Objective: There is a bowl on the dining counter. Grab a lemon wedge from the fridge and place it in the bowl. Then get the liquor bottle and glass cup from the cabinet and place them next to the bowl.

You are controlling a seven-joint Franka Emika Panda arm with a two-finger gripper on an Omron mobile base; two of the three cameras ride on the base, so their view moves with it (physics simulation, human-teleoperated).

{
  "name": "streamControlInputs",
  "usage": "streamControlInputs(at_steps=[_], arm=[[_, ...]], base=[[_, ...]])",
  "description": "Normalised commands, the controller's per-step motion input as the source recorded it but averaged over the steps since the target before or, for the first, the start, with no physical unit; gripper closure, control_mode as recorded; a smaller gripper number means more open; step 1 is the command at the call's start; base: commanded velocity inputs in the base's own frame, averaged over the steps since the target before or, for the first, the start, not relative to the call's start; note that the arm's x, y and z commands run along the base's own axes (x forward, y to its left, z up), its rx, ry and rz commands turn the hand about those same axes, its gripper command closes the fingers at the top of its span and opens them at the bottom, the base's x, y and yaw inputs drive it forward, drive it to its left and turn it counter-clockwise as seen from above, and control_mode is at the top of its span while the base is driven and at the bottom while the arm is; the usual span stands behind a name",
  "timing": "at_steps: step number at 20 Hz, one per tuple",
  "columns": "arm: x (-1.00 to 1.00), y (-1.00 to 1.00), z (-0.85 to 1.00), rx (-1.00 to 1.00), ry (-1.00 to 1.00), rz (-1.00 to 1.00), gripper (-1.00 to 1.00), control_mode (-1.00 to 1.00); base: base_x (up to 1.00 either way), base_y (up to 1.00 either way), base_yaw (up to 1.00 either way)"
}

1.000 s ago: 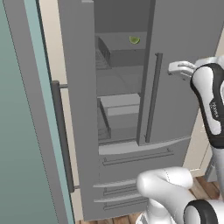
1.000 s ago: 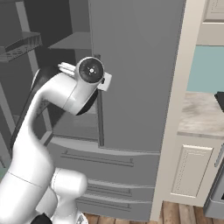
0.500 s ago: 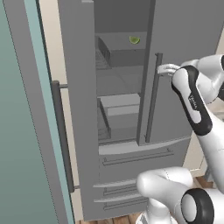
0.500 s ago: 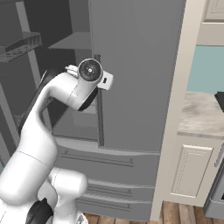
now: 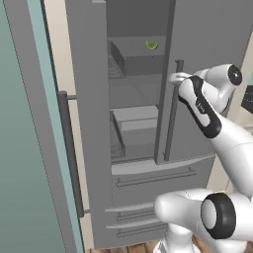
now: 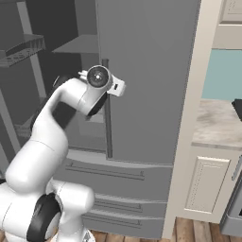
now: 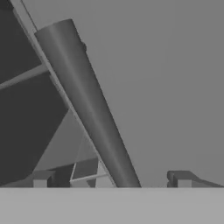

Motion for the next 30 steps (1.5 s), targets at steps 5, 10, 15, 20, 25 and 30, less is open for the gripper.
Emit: streamControlInputs(at_steps=[5, 10, 15, 20, 25, 30], arm=[[0.61, -0.06, -0.03, 0.0, 0.04, -0.08, -1.0, -1.0], [0.54, -0.05, -0.05, 0.0, 0.02, -0.06, -1.0, -1.0], [0.4, -0.03, -0.13, 0.0, 0.0, -0.03, -1.0, -1.0], [0.29, 0.0, -0.18, 0.0, 0.0, -0.01, 1.0, -1.0], [0.23, -0.02, -0.1, 0.0, 0.0, -0.03, 1.0, -1.0], [0.0, -0.4, -0.01, -0.05, 0.0, -0.05, 1.0, -1.0]], base=[[0.0, 0.0, 0.0], [0.0, 0.0, 0.0], [0.0, 0.0, 0.0], [0.0, 0.0, 0.0], [0.0, 0.0, 0.0], [0.0, 0.0, 0.0]])
